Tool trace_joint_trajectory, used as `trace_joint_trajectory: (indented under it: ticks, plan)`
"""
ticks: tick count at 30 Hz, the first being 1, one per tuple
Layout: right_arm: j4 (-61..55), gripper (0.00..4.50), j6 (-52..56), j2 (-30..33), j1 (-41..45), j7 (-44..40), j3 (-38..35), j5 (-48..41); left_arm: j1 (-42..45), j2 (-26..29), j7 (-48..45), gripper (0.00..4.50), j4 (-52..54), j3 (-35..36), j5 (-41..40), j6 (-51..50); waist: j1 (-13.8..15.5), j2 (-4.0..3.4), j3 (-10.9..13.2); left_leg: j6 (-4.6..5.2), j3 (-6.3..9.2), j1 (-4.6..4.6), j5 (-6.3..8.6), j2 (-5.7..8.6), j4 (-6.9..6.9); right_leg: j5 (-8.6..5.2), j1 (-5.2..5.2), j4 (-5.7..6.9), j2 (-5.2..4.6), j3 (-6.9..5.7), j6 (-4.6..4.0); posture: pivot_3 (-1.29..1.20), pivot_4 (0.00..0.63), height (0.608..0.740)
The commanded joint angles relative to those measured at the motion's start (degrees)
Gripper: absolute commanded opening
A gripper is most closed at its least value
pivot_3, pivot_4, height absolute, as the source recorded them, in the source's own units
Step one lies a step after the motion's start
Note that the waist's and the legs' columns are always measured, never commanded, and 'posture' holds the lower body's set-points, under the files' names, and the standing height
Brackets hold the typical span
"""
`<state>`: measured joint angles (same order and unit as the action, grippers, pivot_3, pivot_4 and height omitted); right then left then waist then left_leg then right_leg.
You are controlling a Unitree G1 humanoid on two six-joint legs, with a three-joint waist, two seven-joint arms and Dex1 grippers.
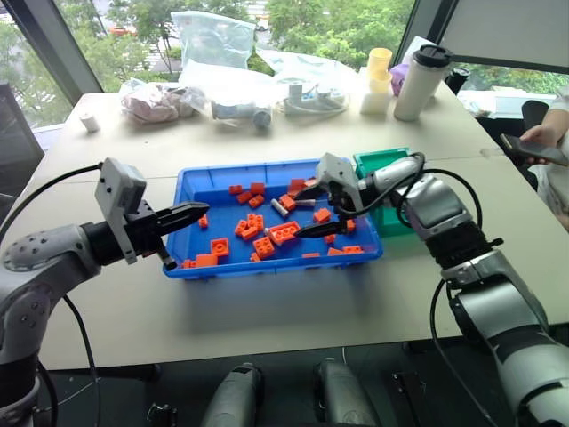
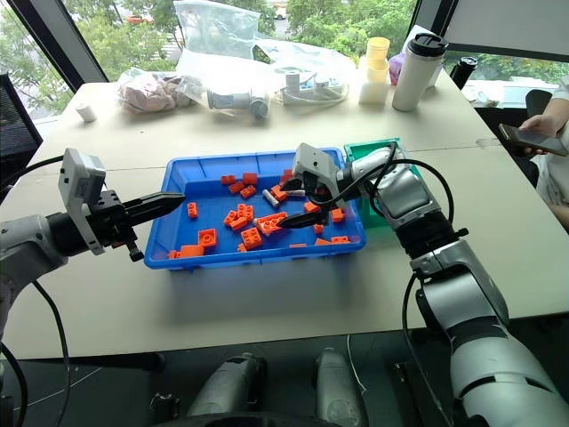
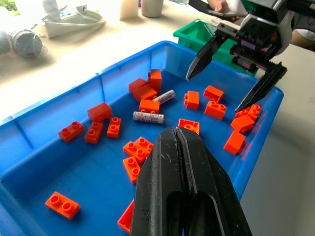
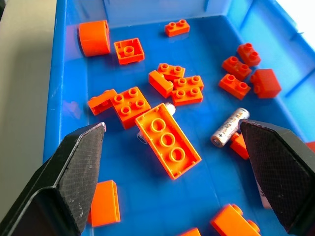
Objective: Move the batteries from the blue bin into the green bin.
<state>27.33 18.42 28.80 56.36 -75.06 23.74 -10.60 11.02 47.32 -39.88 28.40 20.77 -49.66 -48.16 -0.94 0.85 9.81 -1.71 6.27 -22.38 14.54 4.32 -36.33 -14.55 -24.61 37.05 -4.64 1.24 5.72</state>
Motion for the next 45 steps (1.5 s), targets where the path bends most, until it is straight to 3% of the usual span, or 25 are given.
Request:
trace_joint_trajectory:
  ticks: [1,16,19,24,25,30,37,45]
  plan:
    - [8.4,4.47,-6.5,-3.0,3.9,-2.3,0.9,4.0,-0.3,0.6,0.1,0.0,1.8,1.0,0.1,1.1,0.0,0.0,0.0,-0.04,0.0,0.0,-0.02,0.0,0.0,0.0,0.0,0.0,0.0,0.0,0.0,0.0,0.15,0.74]
    - [30.2,4.47,-22.3,-11.9,9.7,-2.0,1.7,15.7,-3.3,0.1,2.1,0.0,4.6,1.6,0.7,1.8,-0.3,0.0,0.0,-0.11,0.0,0.01,-0.06,0.0,0.08,0.0,-0.08,0.05,0.06,0.03,0.0,0.0,0.15,0.74]
    - [32.2,3.77,-24.0,-12.1,10.4,-1.6,1.5,17.2,-3.6,-0.1,2.2,0.0,4.8,1.3,0.9,2.0,-0.3,-0.01,0.0,-0.12,0.01,0.01,-0.06,0.0,0.07,0.0,-0.08,0.05,0.07,0.03,0.0,0.0,0.15,0.74]
    - [32.2,1.27,-25.1,-11.2,10.7,-2.9,0.4,17.5,-4.0,-0.6,2.8,0.0,5.2,0.8,1.3,2.4,-0.3,-0.01,0.0,-0.12,0.01,0.01,-0.06,0.01,0.07,0.0,-0.08,0.05,0.08,0.03,0.0,0.0,0.15,0.74]
    - [32.0,1.14,-25.4,-10.9,10.7,-2.9,0.1,17.6,-4.1,-0.6,2.8,0.0,5.2,0.7,1.4,2.5,-0.3,-0.01,0.0,-0.12,0.01,0.01,-0.06,0.01,0.08,0.0,-0.08,0.05,0.08,0.03,0.0,0.0,0.15,0.74]
    - [21.8,1.14,-23.2,-5.0,10.3,-3.8,-4.5,14.7,-4.1,-0.8,2.8,0.0,5.2,0.0,1.9,3.0,0.0,-0.08,0.0,-0.11,0.01,-0.02,-0.06,0.04,0.07,0.0,-0.1,0.06,0.07,0.03,0.0,0.0,0.15,0.74]
    - [1.2,1.14,-14.2,7.0,1.1,-4.6,-9.5,12.7,-3.1,-1.1,2.0,0.0,3.9,-1.9,2.7,4.0,0.1,-0.05,0.0,0.07,0.02,-0.01,0.05,0.03,0.09,0.0,-0.07,0.02,0.01,0.01,0.0,0.0,0.15,0.74]
    - [-9.1,1.14,-5.9,8.0,-6.9,-3.0,-9.7,11.1,-0.3,-1.4,0.6,0.0,1.4,-4.8,4.2,5.2,-0.2,-0.06,0.0,0.07,-0.02,-0.01,0.05,-0.01,0.1,0.0,-0.1,0.05,0.01,0.05,0.0,0.0,0.15,0.74]
